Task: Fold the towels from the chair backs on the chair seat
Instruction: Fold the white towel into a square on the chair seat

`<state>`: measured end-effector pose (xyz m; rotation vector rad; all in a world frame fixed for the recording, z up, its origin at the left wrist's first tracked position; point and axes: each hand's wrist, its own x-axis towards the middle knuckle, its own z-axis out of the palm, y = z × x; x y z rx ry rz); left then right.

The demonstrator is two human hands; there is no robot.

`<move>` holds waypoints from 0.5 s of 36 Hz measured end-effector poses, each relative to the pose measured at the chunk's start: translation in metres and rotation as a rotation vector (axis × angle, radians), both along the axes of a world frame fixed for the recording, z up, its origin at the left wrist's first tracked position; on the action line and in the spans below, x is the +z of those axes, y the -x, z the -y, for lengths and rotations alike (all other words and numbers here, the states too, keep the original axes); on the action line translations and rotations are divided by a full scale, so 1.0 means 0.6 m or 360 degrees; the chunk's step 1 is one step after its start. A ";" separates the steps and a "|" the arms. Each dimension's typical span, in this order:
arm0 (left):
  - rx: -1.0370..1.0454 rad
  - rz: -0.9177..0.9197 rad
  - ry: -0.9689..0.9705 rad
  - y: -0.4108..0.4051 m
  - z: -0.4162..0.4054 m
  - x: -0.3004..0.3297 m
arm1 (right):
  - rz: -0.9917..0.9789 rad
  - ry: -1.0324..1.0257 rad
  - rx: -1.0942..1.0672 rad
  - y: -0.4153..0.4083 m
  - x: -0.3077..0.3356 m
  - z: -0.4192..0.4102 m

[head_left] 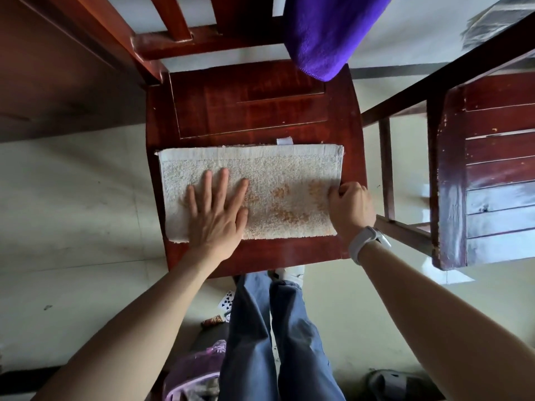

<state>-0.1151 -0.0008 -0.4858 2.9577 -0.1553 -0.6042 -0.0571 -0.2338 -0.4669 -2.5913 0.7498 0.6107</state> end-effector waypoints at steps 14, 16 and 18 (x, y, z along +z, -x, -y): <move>0.0365 0.0118 0.0692 -0.016 -0.010 0.049 | 0.0284 -0.0634 -0.0243 -0.010 0.082 -0.017; 0.0643 0.0208 0.0936 -0.013 -0.014 0.066 | 0.0326 -0.0762 -0.0170 -0.017 0.108 -0.034; 0.1085 0.0206 0.1150 -0.010 -0.019 0.086 | 0.0291 -0.0880 -0.0041 -0.023 0.131 -0.066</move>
